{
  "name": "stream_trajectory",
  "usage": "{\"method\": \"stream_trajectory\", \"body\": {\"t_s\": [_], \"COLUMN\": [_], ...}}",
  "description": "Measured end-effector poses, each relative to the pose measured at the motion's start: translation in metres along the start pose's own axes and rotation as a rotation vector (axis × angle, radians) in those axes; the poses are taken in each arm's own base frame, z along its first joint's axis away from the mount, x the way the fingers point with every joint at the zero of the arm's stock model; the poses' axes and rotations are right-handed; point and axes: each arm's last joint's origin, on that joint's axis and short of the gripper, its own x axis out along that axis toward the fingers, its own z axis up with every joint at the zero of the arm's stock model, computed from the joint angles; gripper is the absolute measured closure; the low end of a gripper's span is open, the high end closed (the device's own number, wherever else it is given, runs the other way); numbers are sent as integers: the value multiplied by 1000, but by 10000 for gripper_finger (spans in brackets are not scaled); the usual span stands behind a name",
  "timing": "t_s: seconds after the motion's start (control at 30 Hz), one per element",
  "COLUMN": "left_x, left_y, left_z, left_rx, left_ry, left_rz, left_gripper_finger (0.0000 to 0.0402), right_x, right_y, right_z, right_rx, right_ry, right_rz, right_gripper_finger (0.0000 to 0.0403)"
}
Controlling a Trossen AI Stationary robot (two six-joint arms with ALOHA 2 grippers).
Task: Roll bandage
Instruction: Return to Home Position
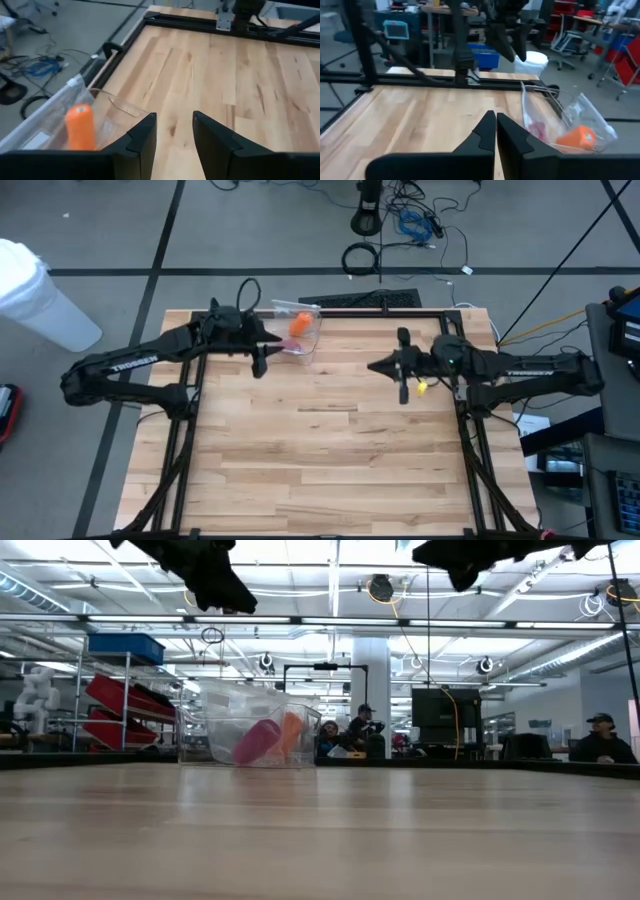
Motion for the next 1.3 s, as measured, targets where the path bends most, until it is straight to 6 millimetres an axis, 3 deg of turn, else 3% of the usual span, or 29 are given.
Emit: {"method": "stream_trajectory", "body": {"t_s": [0.27, 0.47, 0.67, 0.87, 1.13, 1.3], "left_x": [-15, -4, 11, 20, 22, 19], "left_y": [-46, -70, -77, -77, -83, -92], "left_z": [5, -14, -45, -69, -86, -88], "left_rx": [54, 83, 86, 56, 15, 12], "left_ry": [-58, -191, -228, -268, -273, -342], "left_rz": [-26, -37, -62, -91, -142, -153], "left_gripper_finger": [269, 269, 269, 269, 269, 269], "right_x": [-29, -39, -38, -41, -42, -37], "right_y": [19, 21, 29, 41, 55, 64], "right_z": [-13, -21, -39, -40, -40, -50], "right_rx": [-23, 33, 79, 98, 72, 17], "right_ry": [-36, -71, 31, 26, 4, -169], "right_rz": [-67, -53, -69, -5, -38, 41], "right_gripper_finger": [403, 403, 403, 403, 403, 403]}}
